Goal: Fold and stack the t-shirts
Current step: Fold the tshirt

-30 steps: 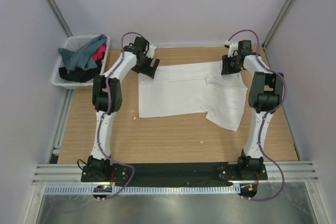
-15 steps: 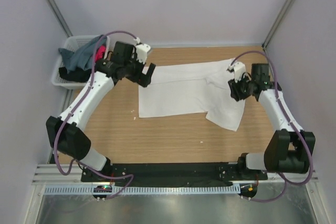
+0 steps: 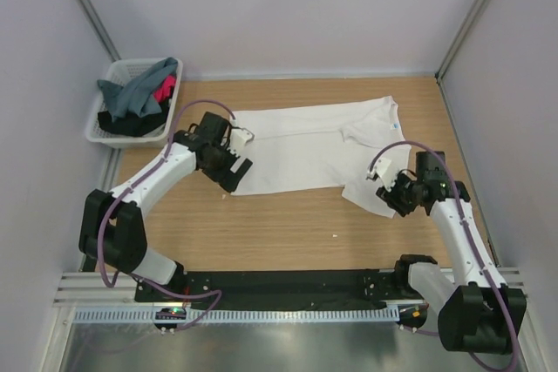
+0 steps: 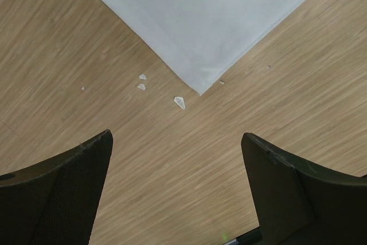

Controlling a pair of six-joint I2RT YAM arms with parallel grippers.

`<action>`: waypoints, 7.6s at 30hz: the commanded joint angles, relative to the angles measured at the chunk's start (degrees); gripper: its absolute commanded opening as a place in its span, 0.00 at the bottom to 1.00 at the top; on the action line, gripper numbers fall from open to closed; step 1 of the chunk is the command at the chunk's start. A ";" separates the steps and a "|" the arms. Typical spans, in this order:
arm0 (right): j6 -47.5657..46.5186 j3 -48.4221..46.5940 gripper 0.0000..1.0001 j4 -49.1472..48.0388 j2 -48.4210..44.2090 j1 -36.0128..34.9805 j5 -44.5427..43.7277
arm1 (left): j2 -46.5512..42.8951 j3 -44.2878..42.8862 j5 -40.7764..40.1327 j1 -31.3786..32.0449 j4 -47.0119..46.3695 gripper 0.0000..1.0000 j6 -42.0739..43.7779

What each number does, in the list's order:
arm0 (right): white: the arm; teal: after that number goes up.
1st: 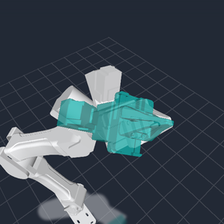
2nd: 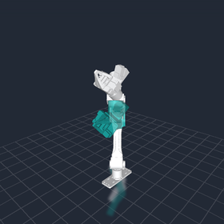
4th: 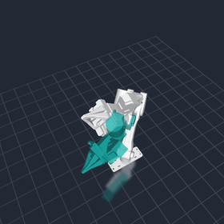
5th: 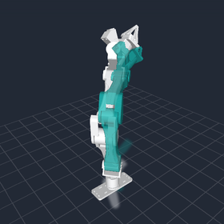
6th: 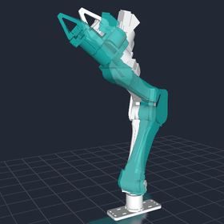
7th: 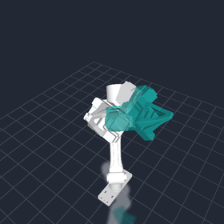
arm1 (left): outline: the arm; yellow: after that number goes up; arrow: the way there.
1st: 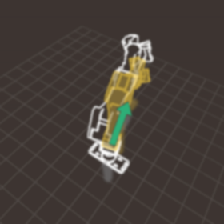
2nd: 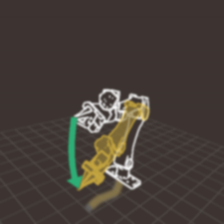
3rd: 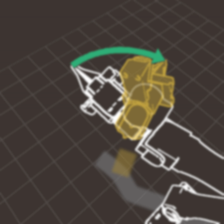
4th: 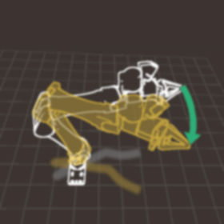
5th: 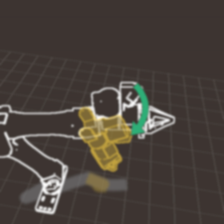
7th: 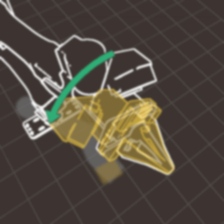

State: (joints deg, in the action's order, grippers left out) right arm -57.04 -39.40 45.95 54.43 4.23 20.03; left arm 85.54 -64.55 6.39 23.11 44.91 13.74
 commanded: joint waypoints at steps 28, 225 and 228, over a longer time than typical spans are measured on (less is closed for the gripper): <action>-4.67 2.84 0.07 -13.17 19.66 -0.36 -2.45 | 14.65 -6.37 -2.26 -1.05 -1.14 0.90 -0.11; 100.26 -10.99 0.69 -24.07 23.98 -17.59 17.14 | 10.88 -27.75 10.09 18.50 16.62 1.00 -26.02; 100.02 -2.29 0.69 -22.31 22.39 -17.59 17.32 | 8.69 -15.30 25.55 10.74 11.63 0.95 -33.74</action>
State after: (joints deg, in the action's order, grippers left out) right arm 36.93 -45.80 25.47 83.50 -13.47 31.66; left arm 97.82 -88.31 13.45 40.69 59.51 -10.31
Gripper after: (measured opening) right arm 0.693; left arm 0.986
